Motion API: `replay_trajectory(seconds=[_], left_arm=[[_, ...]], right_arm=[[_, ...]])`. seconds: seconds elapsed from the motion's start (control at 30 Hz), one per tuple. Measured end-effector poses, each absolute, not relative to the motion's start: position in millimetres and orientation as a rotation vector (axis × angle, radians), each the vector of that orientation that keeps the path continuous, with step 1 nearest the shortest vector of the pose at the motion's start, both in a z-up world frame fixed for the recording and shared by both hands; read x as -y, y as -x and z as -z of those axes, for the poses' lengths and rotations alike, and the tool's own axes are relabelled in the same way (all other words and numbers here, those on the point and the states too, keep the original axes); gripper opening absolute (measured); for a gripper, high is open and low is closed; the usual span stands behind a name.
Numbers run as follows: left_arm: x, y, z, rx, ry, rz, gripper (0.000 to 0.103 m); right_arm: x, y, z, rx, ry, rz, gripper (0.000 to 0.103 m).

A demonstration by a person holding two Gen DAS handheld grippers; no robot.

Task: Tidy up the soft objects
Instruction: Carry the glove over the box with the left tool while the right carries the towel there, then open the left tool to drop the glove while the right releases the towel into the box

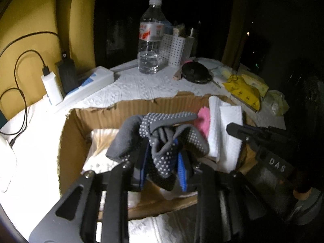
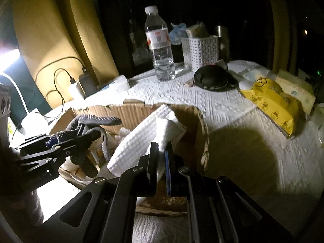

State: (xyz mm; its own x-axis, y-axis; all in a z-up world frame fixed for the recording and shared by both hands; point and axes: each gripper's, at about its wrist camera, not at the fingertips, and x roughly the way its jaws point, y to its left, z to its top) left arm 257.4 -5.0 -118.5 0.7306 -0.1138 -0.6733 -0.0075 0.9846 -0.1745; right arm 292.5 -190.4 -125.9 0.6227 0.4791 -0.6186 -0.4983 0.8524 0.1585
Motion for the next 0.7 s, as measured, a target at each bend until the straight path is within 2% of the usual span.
replay_trajectory(seconds=[0.13, 0.17, 0.2, 0.23, 0.43, 0.57, 0.7], left_arm=[[4, -255, 113, -0.743, 0.168, 0.054, 0.034], [3, -254, 112, -0.741, 0.17, 0.049, 0.041], [2, -252, 111, -0.738, 0.177, 0.045, 0.053], [1, -250, 110, -0.731, 0.186, 0.046, 0.056], [-3, -239, 101, -0.71, 0.194, 0.038, 0.064], [-5, -228, 93, -0.691, 0.198, 0.036, 0.072], [-7, -213, 84, -0.663, 0.201, 0.029, 0.074]], right_arm=[[191, -290, 124, -0.692, 0.027, -0.555, 0.008], [191, -288, 122, -0.685, 0.027, -0.55, 0.009], [191, -288, 121, -0.682, 0.027, -0.548, 0.013], [192, -286, 119, -0.678, 0.027, -0.545, 0.02], [194, -272, 107, -0.646, 0.038, -0.518, 0.036], [197, -261, 100, -0.627, 0.042, -0.501, 0.039], [200, -248, 91, -0.607, 0.041, -0.492, 0.039]])
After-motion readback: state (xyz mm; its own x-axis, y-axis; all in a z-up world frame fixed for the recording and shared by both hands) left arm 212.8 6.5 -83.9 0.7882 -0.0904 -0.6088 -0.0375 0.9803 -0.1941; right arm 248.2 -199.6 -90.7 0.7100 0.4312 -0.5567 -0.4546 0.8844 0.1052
